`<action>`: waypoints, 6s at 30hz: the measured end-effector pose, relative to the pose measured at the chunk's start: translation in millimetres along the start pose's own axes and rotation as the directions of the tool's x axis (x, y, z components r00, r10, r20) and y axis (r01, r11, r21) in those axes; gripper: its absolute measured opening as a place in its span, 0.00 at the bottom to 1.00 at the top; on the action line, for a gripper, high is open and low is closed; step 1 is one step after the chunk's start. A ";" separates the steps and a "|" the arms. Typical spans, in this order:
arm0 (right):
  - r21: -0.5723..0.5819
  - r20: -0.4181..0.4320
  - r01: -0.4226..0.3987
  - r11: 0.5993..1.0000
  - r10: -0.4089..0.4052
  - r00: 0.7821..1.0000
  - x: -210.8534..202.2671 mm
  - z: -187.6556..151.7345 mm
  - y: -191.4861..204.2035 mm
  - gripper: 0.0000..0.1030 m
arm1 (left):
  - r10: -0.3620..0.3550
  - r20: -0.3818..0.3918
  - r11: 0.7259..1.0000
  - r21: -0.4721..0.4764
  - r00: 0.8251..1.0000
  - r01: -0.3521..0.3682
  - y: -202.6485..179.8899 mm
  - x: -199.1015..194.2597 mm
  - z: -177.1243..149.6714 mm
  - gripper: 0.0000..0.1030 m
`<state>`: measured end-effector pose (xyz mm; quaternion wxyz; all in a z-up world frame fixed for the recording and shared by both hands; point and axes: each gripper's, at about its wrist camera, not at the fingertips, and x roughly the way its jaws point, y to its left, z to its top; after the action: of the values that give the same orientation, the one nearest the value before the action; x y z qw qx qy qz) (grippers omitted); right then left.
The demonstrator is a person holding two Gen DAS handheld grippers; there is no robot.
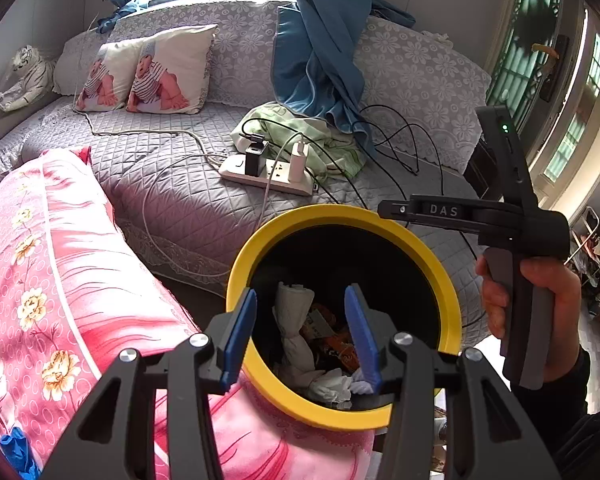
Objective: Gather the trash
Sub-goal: 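Open the left tool to drop the beige pouch while the right tool drops the tangerine, then move both open tools back to the bed toward the orange and blue glove, then grasp the orange with the left tool while the right tool grasps the blue glove, then carry the orange and blue glove over the yellow bin with both tools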
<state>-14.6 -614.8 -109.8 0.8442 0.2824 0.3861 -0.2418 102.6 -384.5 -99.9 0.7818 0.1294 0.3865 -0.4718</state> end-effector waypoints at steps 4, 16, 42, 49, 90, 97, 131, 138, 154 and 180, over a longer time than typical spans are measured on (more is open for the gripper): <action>-0.036 0.005 -0.007 0.999 0.007 1.000 -6.0 0.7 16.3 0.48 | 0.007 0.022 1.000 -0.014 1.000 -0.006 8.1 -15.0 -1.1 0.43; -0.168 -0.003 -0.075 0.983 0.075 0.997 -15.7 -2.3 89.3 0.48 | 0.088 0.094 0.993 -0.087 0.992 -0.080 47.1 -70.2 -10.7 0.43; -0.490 -0.156 -0.327 0.808 0.287 0.945 -27.6 -70.9 300.3 0.48 | 0.340 0.170 0.918 -0.274 0.925 -0.287 135.1 -205.9 -87.2 0.43; -0.553 -0.218 -0.379 0.742 0.310 0.925 -25.6 -99.5 347.9 0.48 | 0.421 0.132 0.867 -0.348 0.897 -0.356 171.1 -232.8 -121.6 0.43; -0.619 -0.498 -0.511 0.596 0.205 0.842 19.6 -200.9 430.9 0.49 | 0.374 -0.062 0.828 -0.428 0.926 -0.363 218.9 -215.3 -223.6 0.44; -0.612 -0.523 -0.523 0.592 0.193 0.830 28.8 -207.4 435.0 0.53 | 0.347 -0.064 0.841 -0.420 0.936 -0.340 218.1 -208.8 -222.3 0.45; -0.612 -0.509 -0.543 0.575 0.240 0.827 28.0 -197.1 439.2 0.14 | 0.360 -0.036 0.862 -0.370 0.932 -0.347 214.2 -201.4 -216.3 0.33; -0.595 -0.457 -0.531 0.604 0.289 0.841 13.5 -172.0 430.0 0.14 | 0.383 -0.008 0.864 -0.350 0.924 -0.361 203.2 -217.0 -208.2 0.33; -0.559 -0.394 -0.502 0.660 0.321 0.861 9.9 -135.8 402.5 0.14 | 0.374 0.035 0.887 -0.306 0.927 -0.347 185.3 -213.3 -177.4 0.33; -0.438 -0.256 -0.408 0.801 0.324 0.911 23.7 -54.2 318.1 0.14 | 0.253 0.047 0.955 -0.174 0.966 -0.241 148.2 -155.3 -108.2 0.33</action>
<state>170.6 -353.2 -65.7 0.8825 0.1518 0.4418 0.0546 134.9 -146.9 -83.3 0.8555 0.0944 0.3784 -0.3406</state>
